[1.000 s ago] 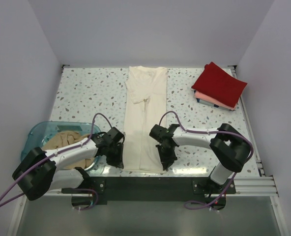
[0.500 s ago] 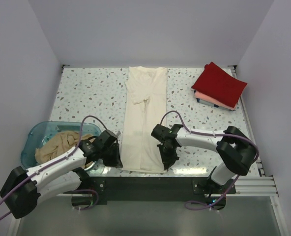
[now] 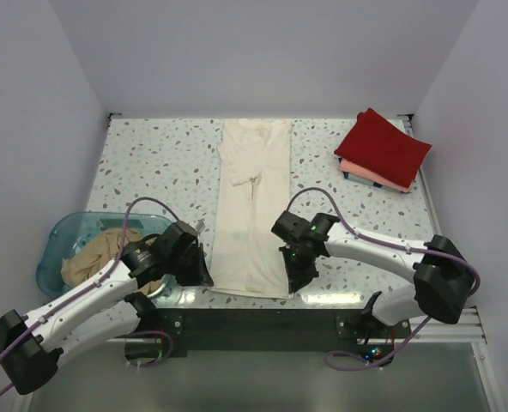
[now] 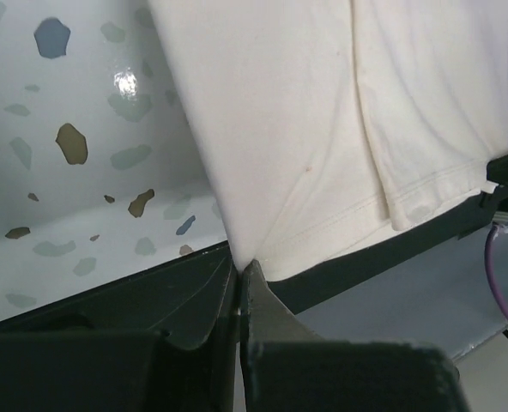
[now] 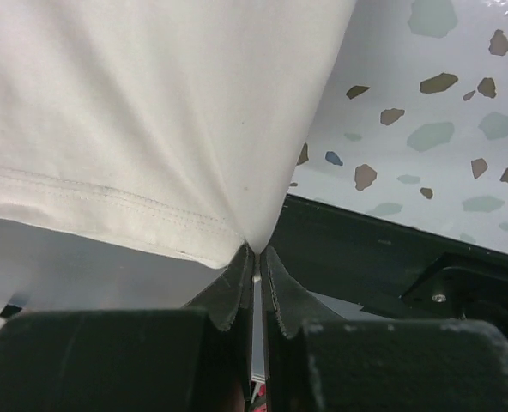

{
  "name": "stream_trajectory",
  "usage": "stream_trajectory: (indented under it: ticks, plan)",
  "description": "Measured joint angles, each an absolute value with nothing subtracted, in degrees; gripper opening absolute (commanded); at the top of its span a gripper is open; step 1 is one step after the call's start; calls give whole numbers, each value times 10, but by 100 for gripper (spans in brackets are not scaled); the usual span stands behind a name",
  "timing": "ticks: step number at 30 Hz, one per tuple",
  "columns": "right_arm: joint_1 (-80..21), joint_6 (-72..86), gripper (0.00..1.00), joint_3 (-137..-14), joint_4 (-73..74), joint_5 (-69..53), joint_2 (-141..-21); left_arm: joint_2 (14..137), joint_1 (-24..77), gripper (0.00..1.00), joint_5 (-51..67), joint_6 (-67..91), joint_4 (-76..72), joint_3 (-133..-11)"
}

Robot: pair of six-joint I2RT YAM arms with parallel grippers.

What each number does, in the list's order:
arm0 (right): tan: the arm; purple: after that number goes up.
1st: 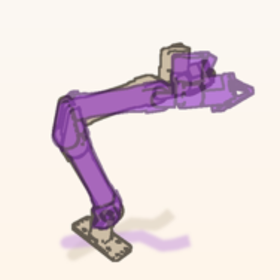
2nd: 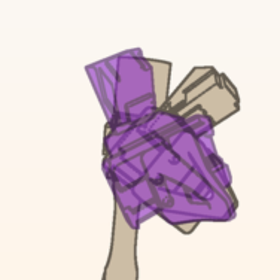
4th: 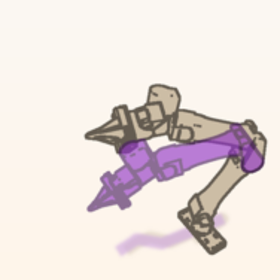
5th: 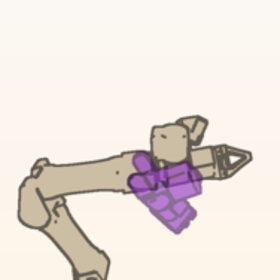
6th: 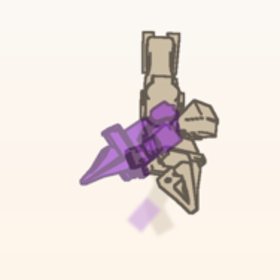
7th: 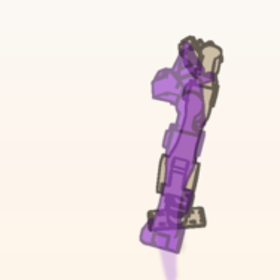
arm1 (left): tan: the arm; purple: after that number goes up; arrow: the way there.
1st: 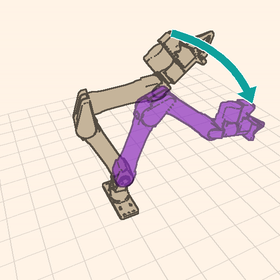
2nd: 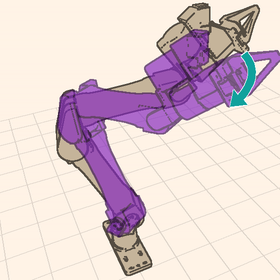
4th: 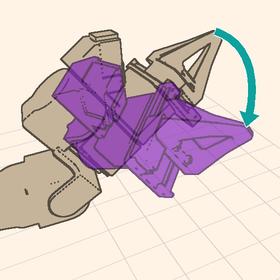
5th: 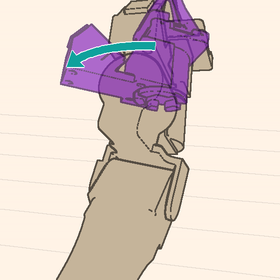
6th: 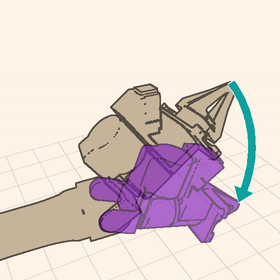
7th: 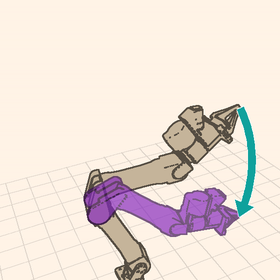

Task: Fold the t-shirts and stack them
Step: Fold the tshirt

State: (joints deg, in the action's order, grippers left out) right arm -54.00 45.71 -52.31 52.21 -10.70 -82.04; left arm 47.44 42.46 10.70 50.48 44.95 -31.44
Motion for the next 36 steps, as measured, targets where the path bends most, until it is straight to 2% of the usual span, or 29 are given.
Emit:
stream_trajectory:
  ticks: [8, 17, 36]
  plan:
    - [-529, 483, 0, -594, 580, -43, -775, 495, 425, 0, 40, 505, 475, -400]
    - [-438, 472, 0, -631, 559, -9, -784, 583, 402, 0, -2, 504, 411, -431]
    - [-301, 357, 0, -800, 510, -9, -998, 844, 244, 0, 41, 397, 252, -573]
